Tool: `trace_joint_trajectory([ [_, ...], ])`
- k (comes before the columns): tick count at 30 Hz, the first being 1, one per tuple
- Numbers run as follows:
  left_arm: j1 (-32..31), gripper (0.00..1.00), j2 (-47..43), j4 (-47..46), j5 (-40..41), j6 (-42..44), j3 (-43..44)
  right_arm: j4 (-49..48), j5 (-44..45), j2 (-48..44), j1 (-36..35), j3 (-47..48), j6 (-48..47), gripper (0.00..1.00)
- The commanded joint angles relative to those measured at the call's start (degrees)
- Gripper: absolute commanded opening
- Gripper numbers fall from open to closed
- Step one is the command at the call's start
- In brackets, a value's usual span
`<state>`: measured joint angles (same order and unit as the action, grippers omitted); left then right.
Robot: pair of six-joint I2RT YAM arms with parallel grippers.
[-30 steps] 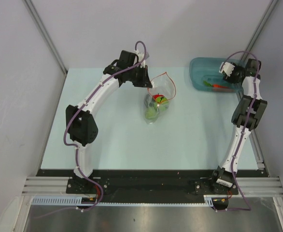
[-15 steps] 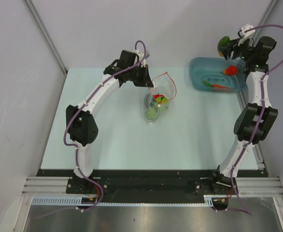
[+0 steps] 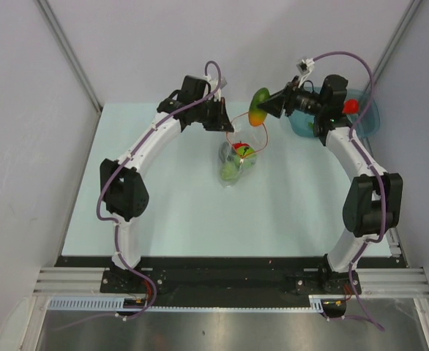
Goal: Place the food in the zip-top bag and seal the zipper
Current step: Place the fake fruit in the zipper food storage bag.
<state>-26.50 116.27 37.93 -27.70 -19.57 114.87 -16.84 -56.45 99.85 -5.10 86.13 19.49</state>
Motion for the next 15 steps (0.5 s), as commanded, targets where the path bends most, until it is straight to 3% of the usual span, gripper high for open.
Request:
trace_joint_trajectory([
  [1, 0.0, 0.06, -3.1, -2.4, -1.7, -1.1, 0.0, 5.4, -1.1, 0.5, -2.1, -1.1, 3.0, 0.02],
  [5, 0.4, 0.06, -3.5, -2.3, -1.9, -1.3, -0.5, 16.0, -1.8, 1.0, -4.6, -1.2, 2.5, 0.09],
  [8, 0.7, 0.06, -3.6, -2.8, -2.4, -1.9, -1.3, 23.0, -3.4, 1.1, -6.1, -1.2, 2.5, 0.32],
  [9, 0.8, 0.06, -3.6, -3.0, -2.5, -1.9, -1.5, 24.0, -3.4, 1.0, -6.6, -1.2, 2.6, 0.54],
  [12, 0.8, 0.06, -3.8, -3.0, -2.9, -2.0, -1.7, 25.2, -3.5, 0.3, -6.5, -1.1, 3.5, 0.86],
  [15, 0.8, 0.06, -3.9, -3.2, -2.9, -2.1, -1.6, 23.2, -3.4, -0.6, -4.8, 0.2, 4.3, 0.92],
])
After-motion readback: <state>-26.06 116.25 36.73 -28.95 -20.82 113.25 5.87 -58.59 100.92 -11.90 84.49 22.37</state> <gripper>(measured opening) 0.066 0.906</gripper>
